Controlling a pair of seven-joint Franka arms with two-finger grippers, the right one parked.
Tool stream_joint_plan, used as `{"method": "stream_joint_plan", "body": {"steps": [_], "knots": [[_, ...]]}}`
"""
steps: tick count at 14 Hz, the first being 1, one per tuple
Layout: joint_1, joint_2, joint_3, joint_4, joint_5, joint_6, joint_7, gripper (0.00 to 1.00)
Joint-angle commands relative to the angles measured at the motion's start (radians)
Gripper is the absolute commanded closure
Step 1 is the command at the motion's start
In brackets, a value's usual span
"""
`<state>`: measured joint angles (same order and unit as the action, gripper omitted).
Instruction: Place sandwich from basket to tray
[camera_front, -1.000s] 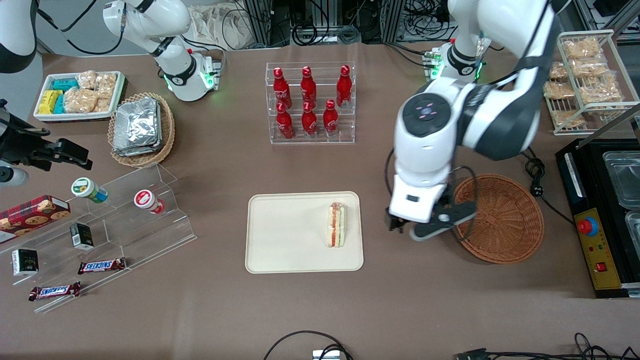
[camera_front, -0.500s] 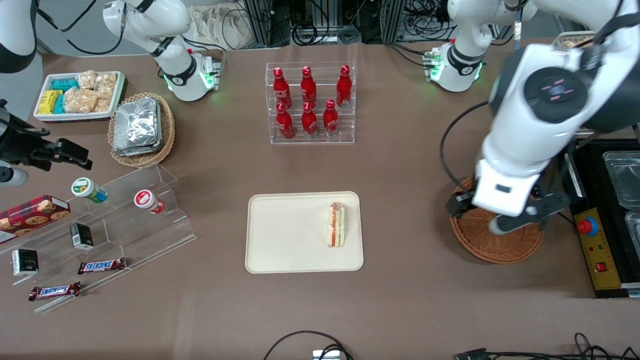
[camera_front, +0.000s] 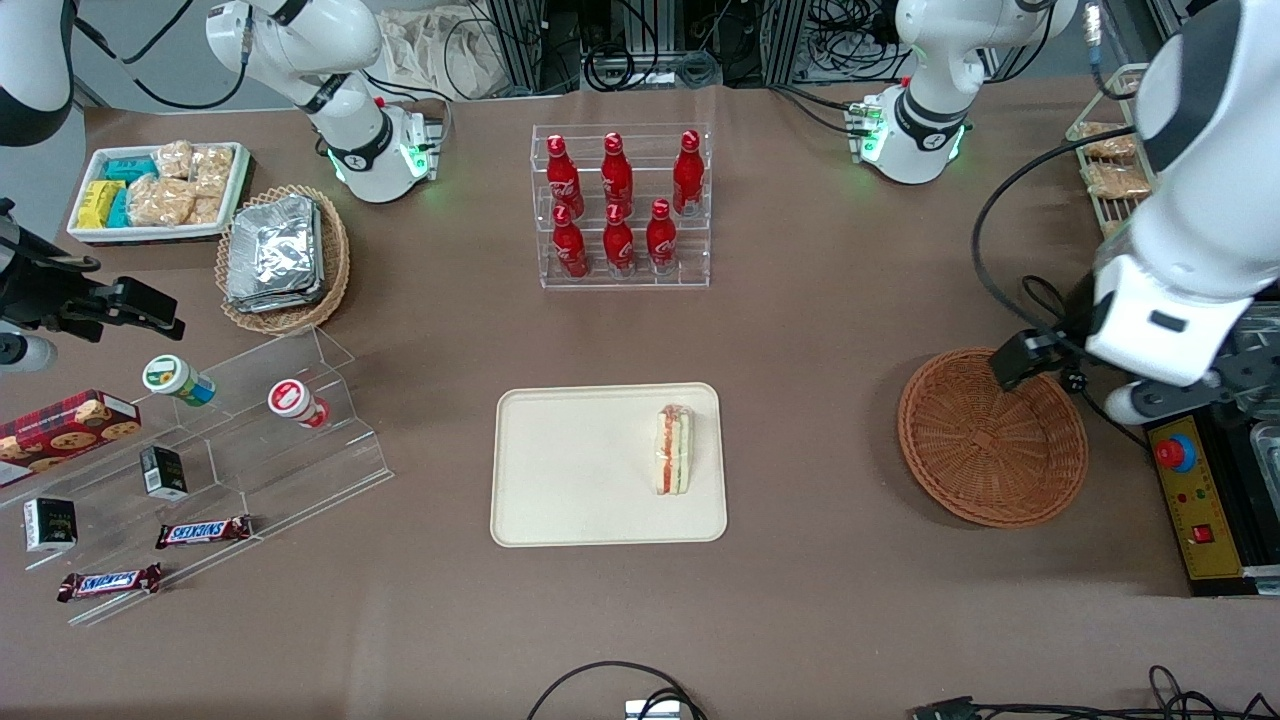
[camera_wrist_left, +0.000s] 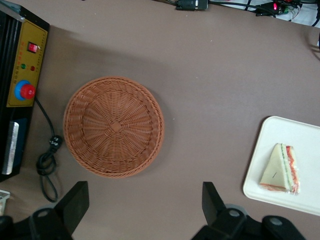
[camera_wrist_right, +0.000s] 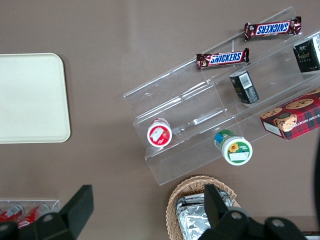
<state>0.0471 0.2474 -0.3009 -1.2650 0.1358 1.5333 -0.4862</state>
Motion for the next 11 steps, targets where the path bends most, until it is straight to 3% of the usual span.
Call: {"method": "stream_joint_plan", "body": {"steps": [1, 3, 9, 11], "knots": [[0.016, -0.115, 0.040, -0.109, -0.042, 0.001, 0.092, 0.00], [0.016, -0.186, 0.101, -0.178, -0.103, -0.002, 0.182, 0.00], [0.016, -0.365, 0.157, -0.387, -0.111, -0.001, 0.357, 0.00], [0.016, -0.376, 0.155, -0.398, -0.113, -0.004, 0.362, 0.00]]}}
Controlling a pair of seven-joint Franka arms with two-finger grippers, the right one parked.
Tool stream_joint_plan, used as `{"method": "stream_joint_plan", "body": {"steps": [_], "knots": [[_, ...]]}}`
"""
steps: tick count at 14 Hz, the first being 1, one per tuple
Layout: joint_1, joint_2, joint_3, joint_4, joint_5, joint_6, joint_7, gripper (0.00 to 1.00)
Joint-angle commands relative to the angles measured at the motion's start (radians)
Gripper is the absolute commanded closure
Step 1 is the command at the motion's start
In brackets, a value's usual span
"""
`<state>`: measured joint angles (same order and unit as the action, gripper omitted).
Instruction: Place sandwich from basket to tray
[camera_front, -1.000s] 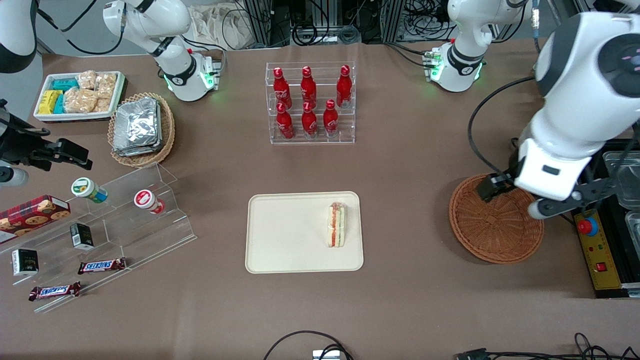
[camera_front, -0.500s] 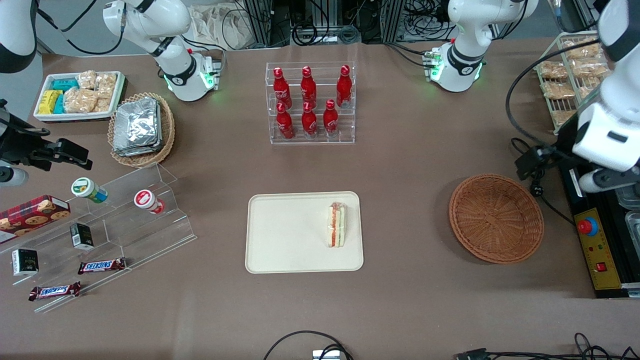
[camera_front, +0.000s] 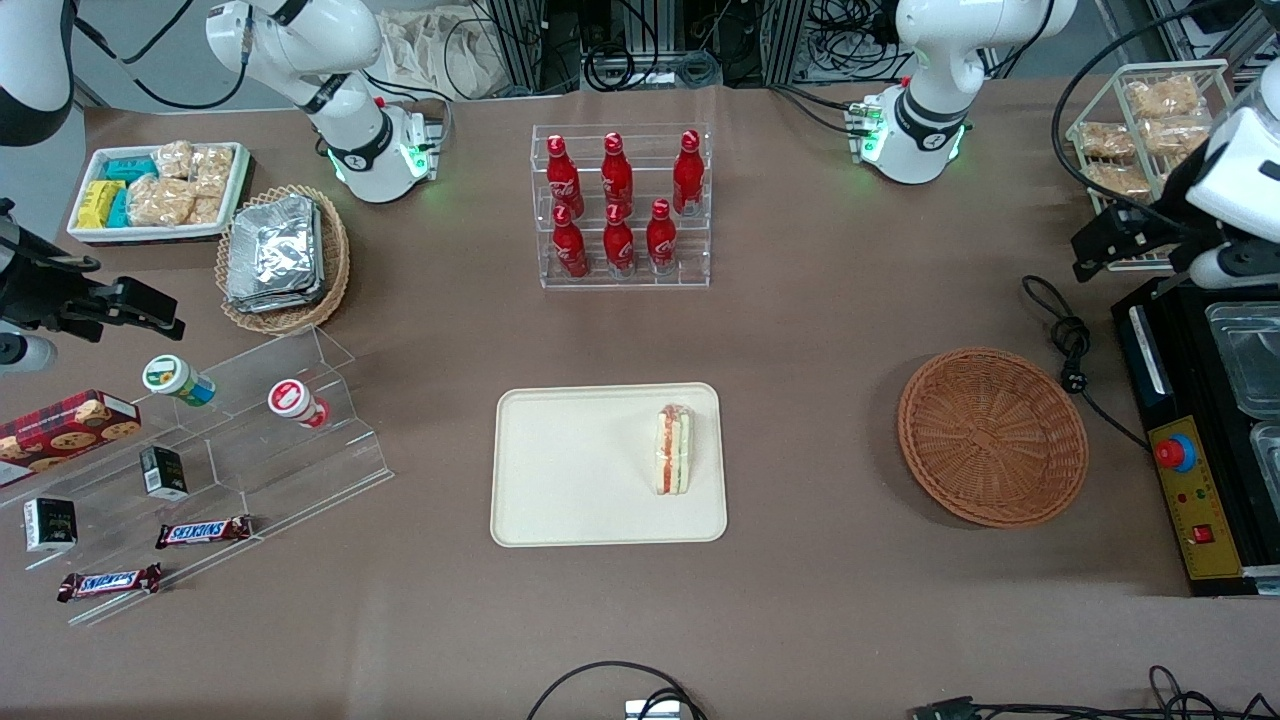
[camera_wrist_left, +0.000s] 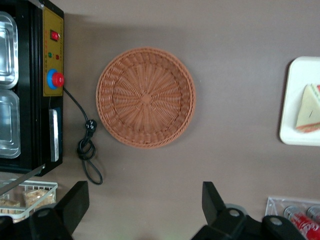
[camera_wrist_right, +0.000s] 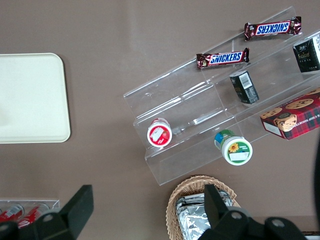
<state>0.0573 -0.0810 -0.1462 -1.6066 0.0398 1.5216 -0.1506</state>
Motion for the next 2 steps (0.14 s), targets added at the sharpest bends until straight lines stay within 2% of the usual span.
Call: {"method": "stream_joint_plan", "body": {"steps": [1, 2], "knots": [[0.004, -0.045, 0.000, -0.053, -0.017, 0.000, 0.026, 0.00], [0.004, -0.037, 0.000, -0.052, -0.017, -0.009, 0.028, 0.00]]}}
